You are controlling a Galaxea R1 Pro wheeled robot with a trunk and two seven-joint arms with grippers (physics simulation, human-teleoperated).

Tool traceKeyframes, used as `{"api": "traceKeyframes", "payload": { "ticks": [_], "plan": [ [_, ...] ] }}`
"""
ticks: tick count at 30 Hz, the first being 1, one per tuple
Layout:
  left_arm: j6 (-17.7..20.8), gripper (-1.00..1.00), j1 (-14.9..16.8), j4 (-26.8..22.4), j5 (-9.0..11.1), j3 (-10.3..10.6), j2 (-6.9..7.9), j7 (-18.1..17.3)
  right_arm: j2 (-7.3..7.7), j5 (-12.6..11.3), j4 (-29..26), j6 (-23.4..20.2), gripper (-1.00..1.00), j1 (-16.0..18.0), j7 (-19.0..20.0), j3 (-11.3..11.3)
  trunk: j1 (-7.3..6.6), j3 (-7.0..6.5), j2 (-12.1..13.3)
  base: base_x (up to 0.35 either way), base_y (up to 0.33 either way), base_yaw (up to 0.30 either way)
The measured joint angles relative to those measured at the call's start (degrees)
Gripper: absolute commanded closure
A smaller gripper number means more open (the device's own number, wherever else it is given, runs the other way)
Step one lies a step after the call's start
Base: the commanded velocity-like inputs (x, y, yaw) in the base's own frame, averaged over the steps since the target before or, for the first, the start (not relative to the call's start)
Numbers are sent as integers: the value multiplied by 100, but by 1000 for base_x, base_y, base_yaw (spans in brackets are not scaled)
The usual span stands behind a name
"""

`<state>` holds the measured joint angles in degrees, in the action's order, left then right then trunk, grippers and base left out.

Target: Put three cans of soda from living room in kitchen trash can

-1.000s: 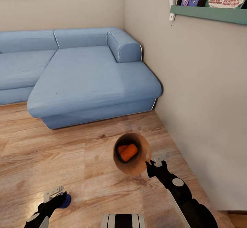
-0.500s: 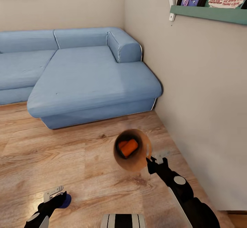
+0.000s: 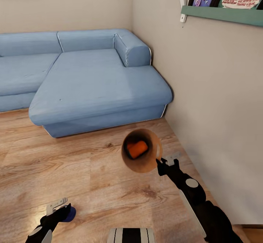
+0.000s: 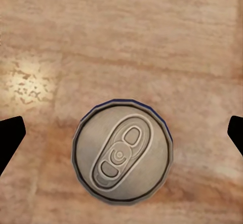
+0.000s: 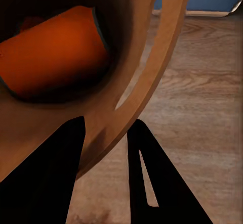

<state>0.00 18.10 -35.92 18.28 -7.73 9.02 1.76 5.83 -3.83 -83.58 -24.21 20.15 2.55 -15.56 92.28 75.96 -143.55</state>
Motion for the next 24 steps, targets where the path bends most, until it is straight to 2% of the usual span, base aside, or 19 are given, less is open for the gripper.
{"api": "traceKeyframes", "payload": {
  "ticks": [9, 19, 24],
  "plan": [
    [0, -100, 0, 10, 0, 2, -4, 3, 22, -19, -203, -4, 100, 81, 17, 17, 21, 177, -10, 0, 0, 0],
    [0, -100, 0, 1, 0, -1, -5, 4, 3, -28, -445, -15, 100, 75, 17, -29, 21, 178, -11, 0, 0, 0],
    [-44, -100, 0, 14, -5, -1, -11, 17, -8, -13, -446, -15, 100, 75, 12, -57, 34, 288, -17, 0, 0, 0]
  ]
}}
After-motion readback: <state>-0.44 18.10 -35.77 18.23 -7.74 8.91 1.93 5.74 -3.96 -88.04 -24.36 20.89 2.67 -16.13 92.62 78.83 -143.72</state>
